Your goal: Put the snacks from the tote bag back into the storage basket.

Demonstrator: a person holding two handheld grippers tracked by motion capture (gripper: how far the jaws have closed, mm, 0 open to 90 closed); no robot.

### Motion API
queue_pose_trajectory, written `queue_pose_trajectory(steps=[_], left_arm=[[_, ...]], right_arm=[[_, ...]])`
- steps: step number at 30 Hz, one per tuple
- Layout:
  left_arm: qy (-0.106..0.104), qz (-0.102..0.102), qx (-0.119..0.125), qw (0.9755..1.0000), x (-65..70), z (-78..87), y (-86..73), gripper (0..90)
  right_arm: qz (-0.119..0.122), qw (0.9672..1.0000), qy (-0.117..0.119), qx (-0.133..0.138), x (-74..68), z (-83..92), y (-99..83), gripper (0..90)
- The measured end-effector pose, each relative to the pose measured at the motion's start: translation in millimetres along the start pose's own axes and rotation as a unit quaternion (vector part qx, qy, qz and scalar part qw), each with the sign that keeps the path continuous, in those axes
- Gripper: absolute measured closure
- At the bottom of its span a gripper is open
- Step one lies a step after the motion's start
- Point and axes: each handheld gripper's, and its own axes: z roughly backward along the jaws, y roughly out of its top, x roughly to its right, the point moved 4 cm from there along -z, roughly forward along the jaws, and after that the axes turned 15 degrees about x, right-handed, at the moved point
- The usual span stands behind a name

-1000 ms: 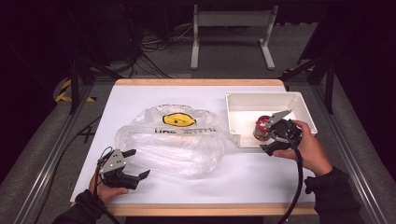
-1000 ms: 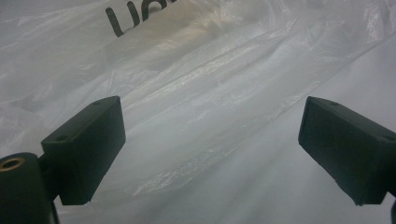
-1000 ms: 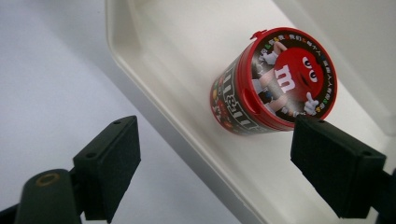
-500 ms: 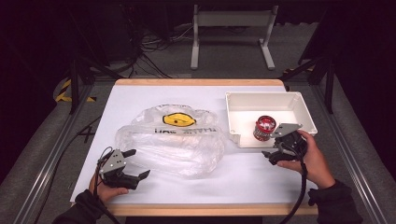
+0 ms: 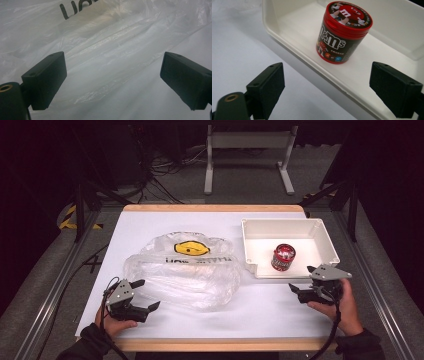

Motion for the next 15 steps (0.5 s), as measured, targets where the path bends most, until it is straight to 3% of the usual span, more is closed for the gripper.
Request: queue_pose_trajectory(steps=[3, 8, 10, 13, 15], left_arm=[[0.003, 0.0, 0.0, 1.0, -0.2, 0.0, 0.1, 7.7], [0.009, 0.004, 0.0, 0.9999, -1.4, -0.3, 0.0, 7.7], [0.011, 0.007, 0.0, 0.9999, -2.2, -0.1, 0.0, 7.7], [0.013, 0.014, 0.0, 0.9998, -3.3, 0.0, -0.1, 7.5], [0.016, 0.016, 0.0, 0.9998, -4.0, 0.0, 0.0, 7.4]], right_arm=[[-0.014, 0.999, -0.022, 0.037, 2.6, 8.0, -7.8, 13.9], [-0.01, 0.9979, -0.035, 0.053, 2.7, 14.4, -20.2, 13.9], [-0.008, 0.9961, -0.048, 0.073, 2.4, 18.8, -25.9, 14.4], [-0.034, 0.9949, -0.046, 0.083, 4.7, 20.3, -36.6, 13.9], [-0.038, 0.9945, -0.056, 0.081, 5.6, 19.7, -41.6, 13.0]])
